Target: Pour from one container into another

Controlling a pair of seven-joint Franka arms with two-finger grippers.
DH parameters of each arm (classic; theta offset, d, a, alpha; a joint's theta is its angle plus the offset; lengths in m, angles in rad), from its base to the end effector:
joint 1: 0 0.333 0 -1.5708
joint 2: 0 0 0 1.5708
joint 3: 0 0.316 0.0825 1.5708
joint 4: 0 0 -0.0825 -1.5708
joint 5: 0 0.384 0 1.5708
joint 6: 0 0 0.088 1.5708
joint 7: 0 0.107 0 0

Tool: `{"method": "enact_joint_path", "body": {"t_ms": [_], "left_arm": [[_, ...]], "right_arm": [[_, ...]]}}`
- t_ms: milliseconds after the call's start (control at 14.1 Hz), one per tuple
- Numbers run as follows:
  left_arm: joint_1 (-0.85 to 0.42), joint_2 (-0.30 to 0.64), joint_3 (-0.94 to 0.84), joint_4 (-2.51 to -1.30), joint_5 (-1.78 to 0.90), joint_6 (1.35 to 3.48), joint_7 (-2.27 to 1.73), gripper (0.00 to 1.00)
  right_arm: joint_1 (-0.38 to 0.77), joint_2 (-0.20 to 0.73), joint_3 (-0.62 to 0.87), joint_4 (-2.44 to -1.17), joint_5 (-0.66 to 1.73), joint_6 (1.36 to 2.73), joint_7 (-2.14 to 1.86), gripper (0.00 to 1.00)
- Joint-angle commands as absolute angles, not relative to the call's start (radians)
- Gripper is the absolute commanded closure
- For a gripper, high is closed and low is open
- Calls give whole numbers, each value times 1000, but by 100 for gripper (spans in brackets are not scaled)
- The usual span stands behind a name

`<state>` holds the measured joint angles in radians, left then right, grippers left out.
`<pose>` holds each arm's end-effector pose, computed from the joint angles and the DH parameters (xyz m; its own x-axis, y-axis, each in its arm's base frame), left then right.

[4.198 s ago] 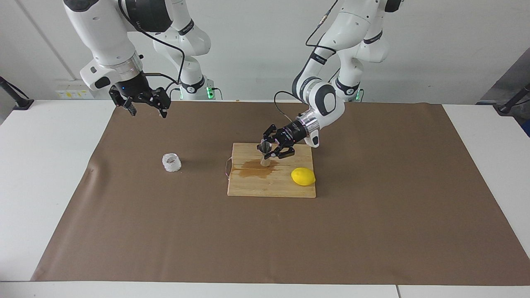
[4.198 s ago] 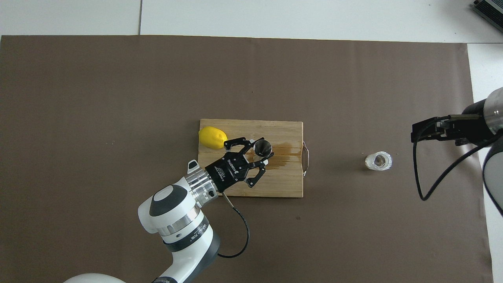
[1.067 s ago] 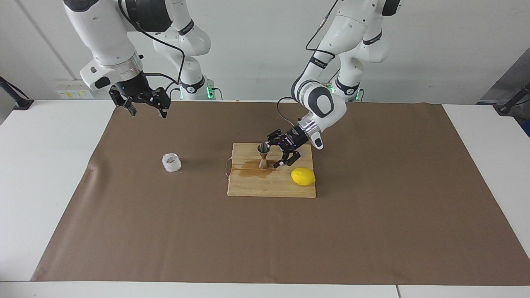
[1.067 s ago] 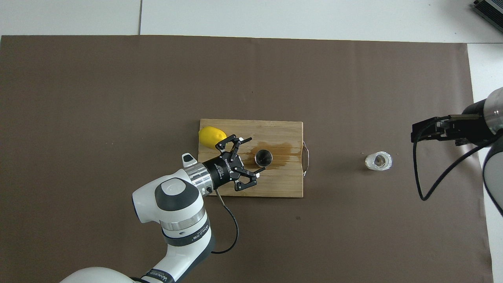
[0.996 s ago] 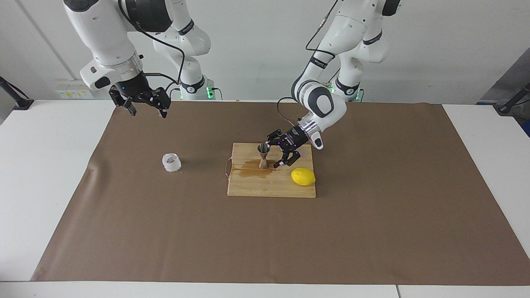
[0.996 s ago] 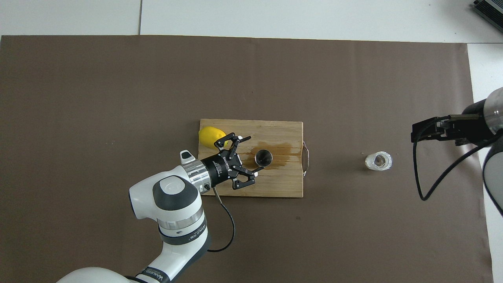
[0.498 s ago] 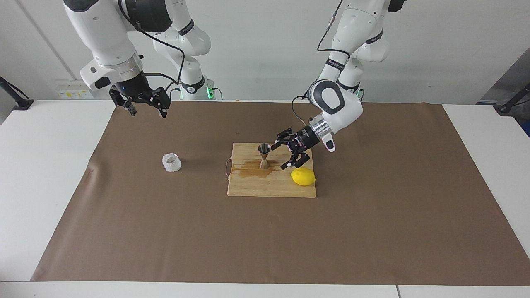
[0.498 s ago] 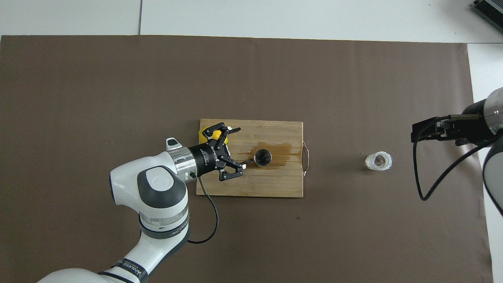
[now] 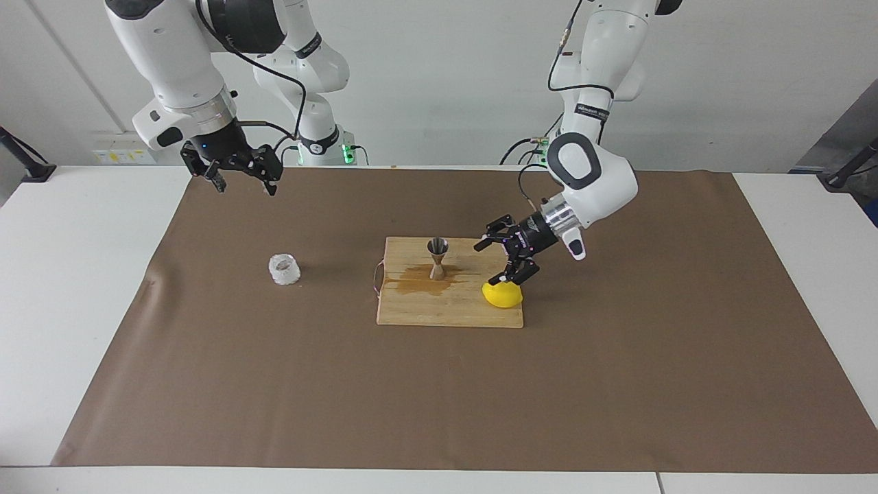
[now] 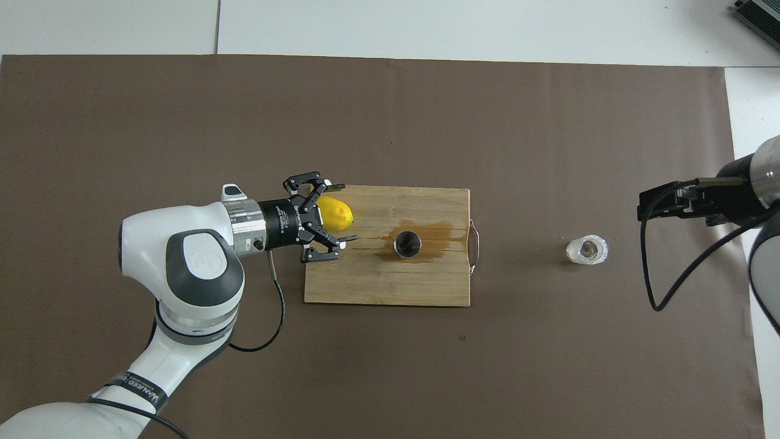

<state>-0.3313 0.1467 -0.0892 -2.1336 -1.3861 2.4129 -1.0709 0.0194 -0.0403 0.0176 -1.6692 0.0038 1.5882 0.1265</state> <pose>0.5250 -0.2399 0.3554 -0.0481 0.5712 -0.8194 0.9834 0.1706 0.0612 0.5410 0.0206 0.6016 0.9952 -0.0895 -0.0408 -0.0895 -0.9960 0.0021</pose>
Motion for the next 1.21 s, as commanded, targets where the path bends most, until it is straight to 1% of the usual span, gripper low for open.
{"method": "enact_joint_path", "body": {"t_ms": [0, 142, 356, 712, 925, 1138], "left_arm": [[-278, 130, -92, -2102, -1237, 2344, -1153, 0], [-249, 130, -92, -2082, -1133, 2336, -1190, 0], [-192, 124, -80, -2042, -938, 2266, -1203, 0], [-109, 110, -81, -1929, -610, 2122, -1200, 0], [-92, 109, -80, -1872, -433, 2059, -1190, 0], [-94, 103, -80, -1838, -310, 2030, -1157, 0]], "right_arm": [[8, -54, 26, -1677, 3, 1583, 141, 0], [8, -54, 26, -1677, 2, 1583, 141, 0], [8, -54, 26, -1677, 2, 1583, 141, 0], [15, -54, 26, -1677, 3, 1575, 140, 0], [14, -55, 26, -1681, 3, 1583, 123, 0], [8, -77, 26, -1736, 3, 1627, 25, 0]]}}
